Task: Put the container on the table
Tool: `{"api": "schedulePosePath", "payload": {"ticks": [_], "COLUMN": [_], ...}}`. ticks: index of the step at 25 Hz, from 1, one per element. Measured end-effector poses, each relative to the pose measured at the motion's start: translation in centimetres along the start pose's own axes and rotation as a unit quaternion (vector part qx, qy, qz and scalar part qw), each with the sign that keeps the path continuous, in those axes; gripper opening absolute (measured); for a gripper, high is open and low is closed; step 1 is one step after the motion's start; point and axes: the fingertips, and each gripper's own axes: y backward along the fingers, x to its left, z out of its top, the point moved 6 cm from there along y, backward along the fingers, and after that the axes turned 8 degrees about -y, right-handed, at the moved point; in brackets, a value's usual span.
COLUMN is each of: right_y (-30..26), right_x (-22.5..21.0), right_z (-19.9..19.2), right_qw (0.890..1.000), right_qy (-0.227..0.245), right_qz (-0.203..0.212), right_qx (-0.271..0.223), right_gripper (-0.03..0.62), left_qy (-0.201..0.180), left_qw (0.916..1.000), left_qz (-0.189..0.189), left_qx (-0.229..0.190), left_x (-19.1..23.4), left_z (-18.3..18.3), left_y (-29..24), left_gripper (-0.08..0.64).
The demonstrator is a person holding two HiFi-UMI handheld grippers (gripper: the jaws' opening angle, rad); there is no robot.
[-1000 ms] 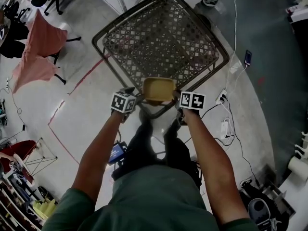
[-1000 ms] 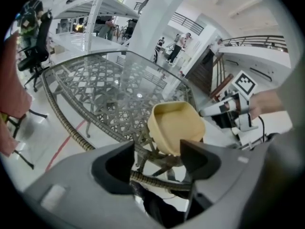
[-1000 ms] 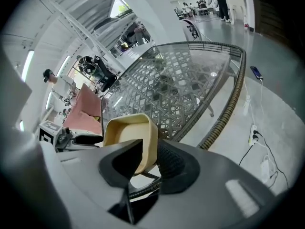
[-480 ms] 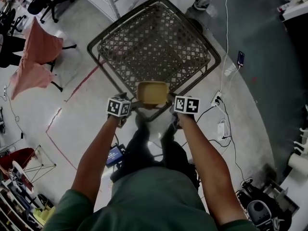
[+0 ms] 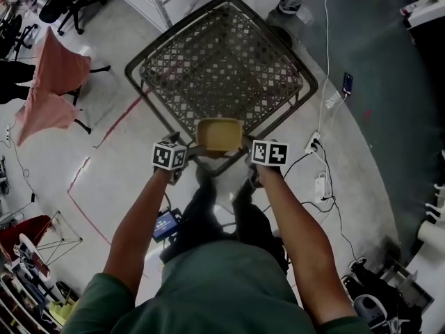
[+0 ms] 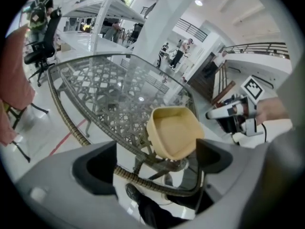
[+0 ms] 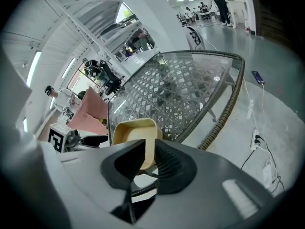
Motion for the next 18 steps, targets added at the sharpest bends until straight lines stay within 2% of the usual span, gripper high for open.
{"api": "schedulePosePath", "payload": {"ticks": [2,4,5,8,12,18], "right_y": [0.9,2.3,3.1,5.7,10.1,15.7], "right_x": [0.8,2.0,2.7,4.9,8.2,12.5], "right_z": [0.6,1.5,2.0,3.4,5.0,7.2], "right_qw": [1.0,0.999,0.998,0.995,0.986,0.967], "right_qy": [0.006,0.015,0.019,0.033,0.072,0.132], "right_qz": [0.012,0.03,0.041,0.081,0.117,0.152], "right_qx": [-0.009,-0.023,-0.031,-0.057,-0.097,-0.156], "right_gripper": [0.047,0.018,0.006,0.005,0.005,0.005], "left_qy": [-0.006,-0.011,-0.015,-0.031,-0.065,-0.124], "left_qw": [0.9996,0.9983,0.9971,0.9906,0.9758,0.9515], "left_qz": [0.009,0.011,0.007,-0.011,-0.017,-0.02], "left_qx": [-0.025,-0.057,-0.074,-0.133,-0.208,-0.281], "left_x": [-0.3,-0.9,-1.3,-2.8,-5.1,-9.0], "left_z": [1.2,2.9,3.8,7.1,11.3,16.3], "left_y": [1.5,3.6,4.8,8.8,14.1,19.3], "left_gripper": [0.506,0.466,0.413,0.193,0.001,0.0]}}
